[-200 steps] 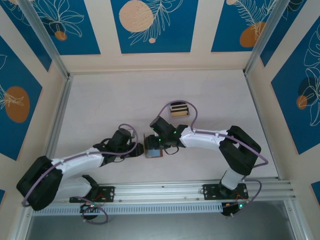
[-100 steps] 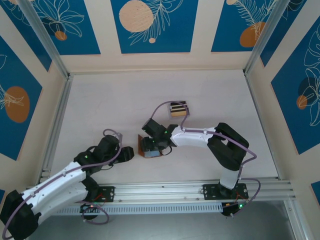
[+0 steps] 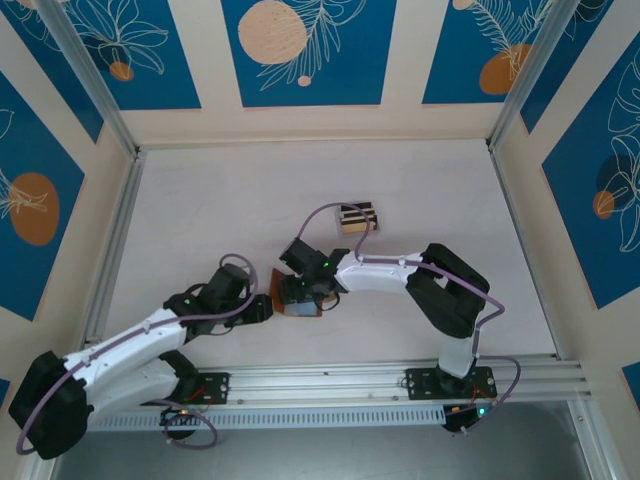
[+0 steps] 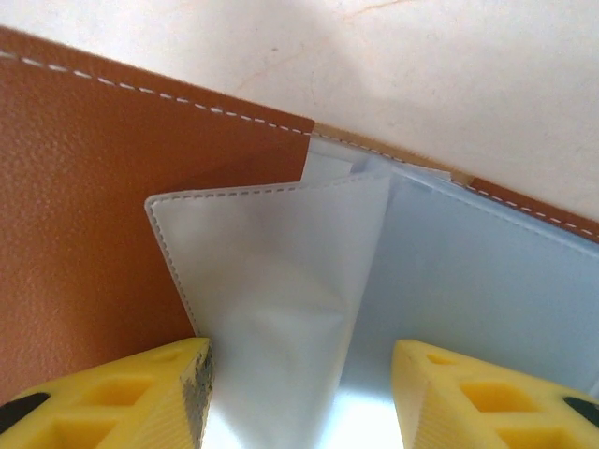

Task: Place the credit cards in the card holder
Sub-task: Open the card holder at the bottom-center of the table.

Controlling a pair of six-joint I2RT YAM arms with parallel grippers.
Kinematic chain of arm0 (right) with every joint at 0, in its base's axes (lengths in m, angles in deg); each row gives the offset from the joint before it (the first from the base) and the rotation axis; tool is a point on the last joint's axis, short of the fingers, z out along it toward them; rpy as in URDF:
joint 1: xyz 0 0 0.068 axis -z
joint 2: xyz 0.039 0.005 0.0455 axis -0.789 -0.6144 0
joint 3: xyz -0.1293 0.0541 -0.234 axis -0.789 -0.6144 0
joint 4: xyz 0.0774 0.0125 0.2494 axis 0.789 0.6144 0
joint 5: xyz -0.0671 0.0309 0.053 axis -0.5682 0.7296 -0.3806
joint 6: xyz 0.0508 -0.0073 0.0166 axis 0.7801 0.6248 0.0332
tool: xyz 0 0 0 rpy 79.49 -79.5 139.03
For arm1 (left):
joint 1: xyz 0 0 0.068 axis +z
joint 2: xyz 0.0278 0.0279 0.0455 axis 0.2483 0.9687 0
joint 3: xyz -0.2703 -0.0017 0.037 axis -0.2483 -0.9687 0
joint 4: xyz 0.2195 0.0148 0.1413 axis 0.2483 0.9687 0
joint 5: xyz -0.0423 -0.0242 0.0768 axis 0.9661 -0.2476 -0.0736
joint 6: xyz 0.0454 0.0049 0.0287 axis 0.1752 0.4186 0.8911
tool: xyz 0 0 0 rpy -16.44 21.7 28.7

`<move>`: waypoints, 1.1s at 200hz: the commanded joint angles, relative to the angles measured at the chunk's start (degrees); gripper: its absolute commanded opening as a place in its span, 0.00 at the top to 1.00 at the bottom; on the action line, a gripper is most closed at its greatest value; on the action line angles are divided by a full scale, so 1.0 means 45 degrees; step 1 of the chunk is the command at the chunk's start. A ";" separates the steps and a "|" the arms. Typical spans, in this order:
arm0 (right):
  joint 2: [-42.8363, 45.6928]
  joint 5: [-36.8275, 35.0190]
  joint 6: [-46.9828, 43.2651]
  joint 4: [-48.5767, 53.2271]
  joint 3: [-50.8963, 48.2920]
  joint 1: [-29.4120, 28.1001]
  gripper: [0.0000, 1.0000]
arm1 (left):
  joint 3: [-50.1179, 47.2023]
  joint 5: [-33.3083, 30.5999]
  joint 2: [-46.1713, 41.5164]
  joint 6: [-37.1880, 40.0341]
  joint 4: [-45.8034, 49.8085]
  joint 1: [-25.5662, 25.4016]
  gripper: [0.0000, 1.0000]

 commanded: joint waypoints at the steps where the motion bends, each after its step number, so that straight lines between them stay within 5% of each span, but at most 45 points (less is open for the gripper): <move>1: 0.0062 0.0287 -0.0170 0.0263 0.0034 0.0004 0.46 | 0.0369 -0.0143 0.0557 0.0375 -0.0622 0.0042 0.60; 87: 0.1552 0.2587 -0.0354 -0.1348 -0.1534 0.1205 0.46 | -0.0149 0.0952 0.1963 0.0785 -0.2737 0.0153 1.00; 183: 0.1039 0.4054 -0.0312 -0.2032 -0.1273 0.1489 0.47 | -0.1737 0.0794 0.1913 -0.1026 -0.4990 -0.0388 1.00; 220: 0.0475 0.3888 -0.0169 -0.2045 -0.1103 0.1443 0.58 | -0.1801 0.0419 0.2390 -0.1408 -0.5695 -0.0898 1.00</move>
